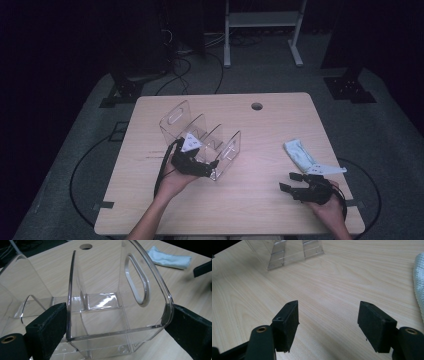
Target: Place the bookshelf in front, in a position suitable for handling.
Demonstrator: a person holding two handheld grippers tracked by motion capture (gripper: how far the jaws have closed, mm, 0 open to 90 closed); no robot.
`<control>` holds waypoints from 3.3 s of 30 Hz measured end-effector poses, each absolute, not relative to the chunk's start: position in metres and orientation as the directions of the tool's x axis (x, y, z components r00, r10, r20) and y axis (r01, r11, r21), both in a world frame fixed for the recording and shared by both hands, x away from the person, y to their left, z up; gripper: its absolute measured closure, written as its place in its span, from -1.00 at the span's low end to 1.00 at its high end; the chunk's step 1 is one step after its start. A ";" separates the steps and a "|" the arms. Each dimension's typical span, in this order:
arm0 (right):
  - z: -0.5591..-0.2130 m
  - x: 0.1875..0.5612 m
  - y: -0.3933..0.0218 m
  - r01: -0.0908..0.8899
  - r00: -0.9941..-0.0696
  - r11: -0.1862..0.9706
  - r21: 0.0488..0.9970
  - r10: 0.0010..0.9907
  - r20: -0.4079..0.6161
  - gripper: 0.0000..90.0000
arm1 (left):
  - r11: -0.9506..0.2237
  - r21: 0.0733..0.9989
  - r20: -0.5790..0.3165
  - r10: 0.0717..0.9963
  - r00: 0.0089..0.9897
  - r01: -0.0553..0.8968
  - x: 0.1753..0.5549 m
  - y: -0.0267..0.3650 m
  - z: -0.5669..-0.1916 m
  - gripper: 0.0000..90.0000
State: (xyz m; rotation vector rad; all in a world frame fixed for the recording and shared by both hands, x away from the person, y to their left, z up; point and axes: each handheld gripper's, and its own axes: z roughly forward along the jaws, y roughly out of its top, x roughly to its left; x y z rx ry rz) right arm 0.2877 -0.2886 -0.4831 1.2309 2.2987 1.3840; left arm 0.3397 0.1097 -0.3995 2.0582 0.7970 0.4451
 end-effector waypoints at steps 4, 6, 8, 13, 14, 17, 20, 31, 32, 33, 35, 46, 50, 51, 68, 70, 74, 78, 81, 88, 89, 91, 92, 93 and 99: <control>-0.484 0.288 -0.289 0.559 -0.635 0.217 0.800 0.733 0.244 -0.28 | -0.434 0.823 0.022 0.670 0.742 0.367 0.337 0.102 -0.399 -0.89; -0.484 0.288 -0.289 0.559 -0.635 0.220 0.799 0.733 0.242 -0.28 | -0.436 0.823 0.022 0.665 0.746 0.364 0.336 0.099 -0.400 -0.89; -0.482 0.287 -0.290 0.550 -0.637 0.215 0.807 0.733 0.239 -0.28 | -0.428 0.827 0.009 0.660 0.751 0.366 0.334 0.097 -0.400 -0.90; -0.484 0.287 -0.291 0.557 -0.633 0.210 0.803 0.734 0.247 -0.28 | -0.439 0.822 0.011 0.649 0.761 0.362 0.332 0.095 -0.400 -0.90; -0.484 0.287 -0.291 0.556 -0.635 0.216 0.802 0.733 0.243 -0.28 | -0.438 0.823 0.009 0.647 0.762 0.362 0.332 0.095 -0.400 -0.90; -0.484 0.287 -0.290 0.554 -0.633 0.214 0.804 0.735 0.241 -0.28 | -0.407 0.836 -0.029 0.637 0.770 0.368 0.333 0.099 -0.400 -0.93; -0.481 0.286 -0.291 0.543 -0.633 0.200 0.815 0.736 0.241 -0.28 | -0.369 0.856 -0.052 0.633 0.773 0.360 0.332 0.106 -0.397 -0.95; -0.484 0.287 -0.293 0.556 -0.617 0.182 0.811 0.744 0.256 -0.28 | -0.302 0.910 -0.012 0.665 0.746 0.283 0.315 0.153 -0.393 -0.99; -0.485 0.288 -0.292 0.562 -0.615 0.183 0.806 0.745 0.260 -0.28 | -0.298 0.910 -0.014 0.673 0.740 0.288 0.315 0.156 -0.397 -0.99; -0.485 0.288 -0.292 0.562 -0.616 0.186 0.806 0.744 0.258 -0.28 | -0.291 0.910 -0.018 0.683 0.731 0.295 0.316 0.161 -0.402 -0.99; -0.486 0.288 -0.291 0.562 -0.618 0.193 0.804 0.744 0.254 -0.28 | -0.282 0.907 -0.032 0.694 0.719 0.313 0.318 0.168 -0.411 -0.99; -0.487 0.290 -0.291 0.565 -0.617 0.194 0.802 0.744 0.255 -0.28 | -0.313 0.851 -0.061 0.739 0.671 0.422 0.340 0.172 -0.463 -0.99; -0.484 0.288 -0.292 0.560 -0.617 0.194 0.805 0.746 0.249 -0.29 | -0.323 0.837 -0.072 0.735 0.674 0.442 0.349 0.170 -0.472 -0.99; -0.483 0.288 -0.292 0.560 -0.617 0.197 0.805 0.747 0.247 -0.29 | -0.315 0.839 -0.079 0.737 0.672 0.444 0.351 0.170 -0.473 -0.99; -0.466 0.325 -0.312 0.583 -0.553 0.222 0.782 0.813 0.182 -0.30 | -0.308 0.841 -0.067 0.757 0.650 0.446 0.366 0.158 -0.478 -0.99; -0.466 0.332 -0.315 0.593 -0.535 0.213 0.776 0.825 0.181 -0.28 | -0.298 0.850 -0.069 0.754 0.653 0.434 0.368 0.156 -0.477 -0.87; -0.470 0.342 -0.320 0.610 -0.496 0.184 0.771 0.847 0.190 -0.18 | -0.310 0.851 -0.045 0.760 0.648 0.423 0.367 0.152 -0.477 -0.85; -0.473 0.350 -0.322 0.645 -0.456 0.193 0.739 0.873 0.170 -0.04 | -0.334 0.842 -0.034 0.751 0.659 0.424 0.361 0.151 -0.475 -0.84; -0.470 0.353 -0.321 0.651 -0.444 0.200 0.732 0.883 0.154 -0.01 | -0.342 0.841 -0.033 0.743 0.669 0.420 0.358 0.150 -0.474 -0.84; -0.466 0.384 -0.314 0.639 -0.399 0.248 0.728 0.916 0.038 0.00 | -0.355 0.836 -0.029 0.732 0.681 0.418 0.341 0.142 -0.473 -0.84; -0.467 0.388 -0.312 0.640 -0.393 0.255 0.725 0.919 0.023 0.00 | -0.354 0.836 -0.034 0.730 0.683 0.419 0.340 0.142 -0.473 -0.84; -0.471 0.398 -0.310 0.653 -0.384 0.253 0.714 0.923 0.024 0.00 | -0.353 0.838 -0.035 0.726 0.686 0.416 0.336 0.139 -0.474 -0.84; -0.474 0.402 -0.310 0.661 -0.381 0.247 0.709 0.924 0.033 0.00 | -0.358 0.836 -0.034 0.724 0.689 0.417 0.335 0.139 -0.474 -0.84; -0.478 0.406 -0.309 0.667 -0.377 0.244 0.703 0.925 0.037 0.00 | -0.359 0.836 -0.033 0.721 0.692 0.415 0.334 0.138 -0.473 -0.84; -0.489 0.410 -0.310 0.676 -0.353 0.212 0.706 0.934 0.057 0.14 | -0.354 0.842 -0.035 0.718 0.695 0.408 0.329 0.135 -0.474 -0.84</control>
